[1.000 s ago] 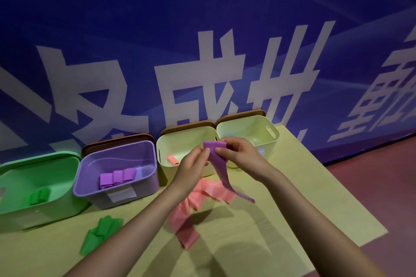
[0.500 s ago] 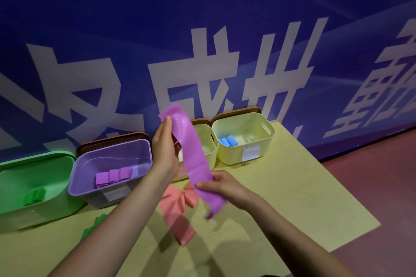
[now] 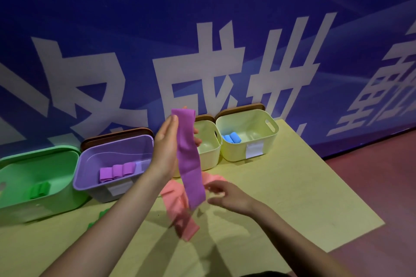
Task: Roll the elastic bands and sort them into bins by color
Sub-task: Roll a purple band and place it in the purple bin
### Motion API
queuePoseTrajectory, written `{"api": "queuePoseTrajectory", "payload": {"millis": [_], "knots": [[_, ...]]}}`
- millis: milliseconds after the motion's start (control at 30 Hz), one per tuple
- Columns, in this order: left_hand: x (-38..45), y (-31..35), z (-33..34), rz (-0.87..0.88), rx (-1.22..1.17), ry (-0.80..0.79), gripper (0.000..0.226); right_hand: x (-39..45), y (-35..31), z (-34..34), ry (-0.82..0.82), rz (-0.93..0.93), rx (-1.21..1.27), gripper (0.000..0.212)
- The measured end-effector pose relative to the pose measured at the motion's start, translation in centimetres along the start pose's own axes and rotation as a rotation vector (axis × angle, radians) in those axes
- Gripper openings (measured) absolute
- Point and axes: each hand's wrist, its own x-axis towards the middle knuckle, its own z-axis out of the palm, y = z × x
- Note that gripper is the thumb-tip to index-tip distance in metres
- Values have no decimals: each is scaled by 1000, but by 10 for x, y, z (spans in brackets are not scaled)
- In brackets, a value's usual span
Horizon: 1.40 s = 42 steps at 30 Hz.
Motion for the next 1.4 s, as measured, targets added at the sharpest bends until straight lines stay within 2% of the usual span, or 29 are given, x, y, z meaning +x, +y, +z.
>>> {"api": "queuePoseTrajectory", "payload": {"millis": [33, 133, 233, 300, 533, 700, 800, 900, 1000, 1267, 1400], "knots": [[-3, -2, 1, 25, 37, -8, 26, -2, -12, -5, 102, -83, 17, 36], [-12, -7, 4, 60, 118, -43, 26, -9, -65, -23, 411, -317, 320, 26], [-22, -8, 10, 31, 142, -115, 26, -16, -108, -42, 514, -461, 432, 14], [-26, -8, 12, 12, 126, -170, 27, -16, -122, -48, 510, -484, 354, 2], [-28, -7, 8, -157, 44, -323, 23, -8, -134, -53, 529, -446, 412, 14], [-28, -6, 13, -153, 35, -263, 21, -9, -138, -59, 577, -453, 417, 6], [-31, -5, 13, -157, 59, -256, 23, -13, -133, -60, 537, -471, 414, 17], [-31, -6, 12, -168, 58, -242, 26, -17, -123, -60, 551, -581, 211, 32], [-32, -8, 11, -183, 107, -271, 27, -20, -112, -62, 572, -648, -6, 29], [-36, -17, 10, -252, 105, -327, 28, -36, -97, -65, 525, -676, -157, 26], [-38, -17, 9, -342, -20, -384, 48, -43, -93, -64, 528, -638, -259, 25]]}}
